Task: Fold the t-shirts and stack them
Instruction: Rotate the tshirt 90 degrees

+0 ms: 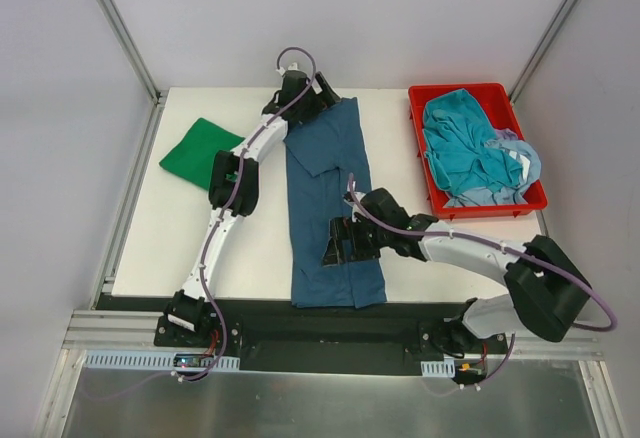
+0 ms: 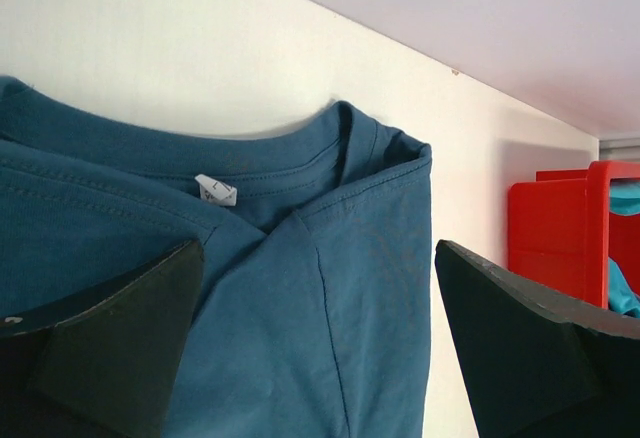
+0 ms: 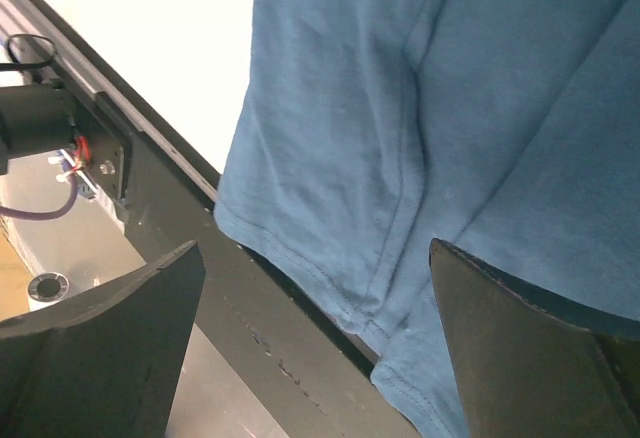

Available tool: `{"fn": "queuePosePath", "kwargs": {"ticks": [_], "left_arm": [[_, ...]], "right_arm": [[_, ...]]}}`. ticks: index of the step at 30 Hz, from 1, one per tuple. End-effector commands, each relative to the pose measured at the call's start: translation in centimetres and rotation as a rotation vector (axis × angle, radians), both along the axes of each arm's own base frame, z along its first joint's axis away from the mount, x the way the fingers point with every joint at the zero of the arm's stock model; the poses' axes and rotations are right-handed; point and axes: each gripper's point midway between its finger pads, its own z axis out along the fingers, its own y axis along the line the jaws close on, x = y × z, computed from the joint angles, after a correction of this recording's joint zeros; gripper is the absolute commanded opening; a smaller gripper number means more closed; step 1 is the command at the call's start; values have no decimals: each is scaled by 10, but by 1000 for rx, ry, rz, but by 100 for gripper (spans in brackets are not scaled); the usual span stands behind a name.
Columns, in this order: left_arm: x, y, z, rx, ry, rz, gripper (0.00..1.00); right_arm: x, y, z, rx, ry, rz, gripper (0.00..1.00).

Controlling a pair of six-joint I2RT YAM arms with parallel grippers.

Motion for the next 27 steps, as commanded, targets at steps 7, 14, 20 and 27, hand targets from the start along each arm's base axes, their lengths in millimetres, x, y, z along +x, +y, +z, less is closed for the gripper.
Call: {"fn": "queuePosePath", "kwargs": {"ticks": [7, 14, 20, 27], "left_arm": [[-1, 33, 211, 168, -447, 32, 99], [-78, 26, 224, 190, -400, -168, 99], [-129, 4, 135, 167, -196, -356, 99], [-151, -4, 53, 134, 5, -404, 99]], "right_arm": [[-7, -25, 43, 69, -176, -39, 96], [-27, -9, 44, 156, -123, 52, 96], [-38, 21, 33, 120, -123, 178, 96], [-45, 46, 9, 42, -138, 251, 96]]}}
